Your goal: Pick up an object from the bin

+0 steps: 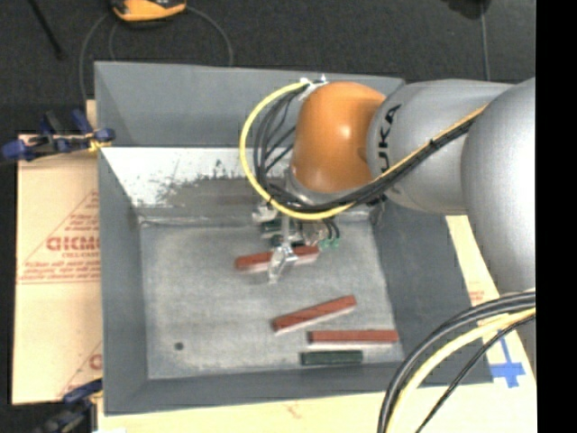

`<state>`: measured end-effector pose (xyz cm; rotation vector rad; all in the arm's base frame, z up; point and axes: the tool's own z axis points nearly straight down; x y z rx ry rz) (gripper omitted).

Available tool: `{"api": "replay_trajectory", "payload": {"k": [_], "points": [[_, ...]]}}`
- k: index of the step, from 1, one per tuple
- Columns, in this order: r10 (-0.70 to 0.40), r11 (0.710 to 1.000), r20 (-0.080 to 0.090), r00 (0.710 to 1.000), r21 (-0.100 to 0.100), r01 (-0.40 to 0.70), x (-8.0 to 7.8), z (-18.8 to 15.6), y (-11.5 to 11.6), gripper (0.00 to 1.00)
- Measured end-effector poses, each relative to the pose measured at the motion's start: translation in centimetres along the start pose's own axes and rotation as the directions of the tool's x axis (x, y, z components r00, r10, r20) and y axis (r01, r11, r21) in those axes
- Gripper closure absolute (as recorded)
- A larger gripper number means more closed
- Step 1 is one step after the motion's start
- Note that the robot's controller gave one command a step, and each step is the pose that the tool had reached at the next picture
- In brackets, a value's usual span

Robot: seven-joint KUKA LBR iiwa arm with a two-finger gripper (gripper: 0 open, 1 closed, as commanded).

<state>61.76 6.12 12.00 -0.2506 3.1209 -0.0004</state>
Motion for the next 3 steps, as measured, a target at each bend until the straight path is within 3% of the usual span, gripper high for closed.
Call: {"api": "replay_trajectory", "payload": {"k": [1,2,3], "points": [[-0.237,0.972,-0.007,0.972,-0.002,0.237,0.7,3.9,0.0,1.0],[-0.236,0.972,-0.007,0.972,-0.002,0.236,0.7,3.9,0.0,1.0],[-0.244,0.97,0.001,0.97,0.001,0.244,0.2,-15.0,0.0,1.0]]}}
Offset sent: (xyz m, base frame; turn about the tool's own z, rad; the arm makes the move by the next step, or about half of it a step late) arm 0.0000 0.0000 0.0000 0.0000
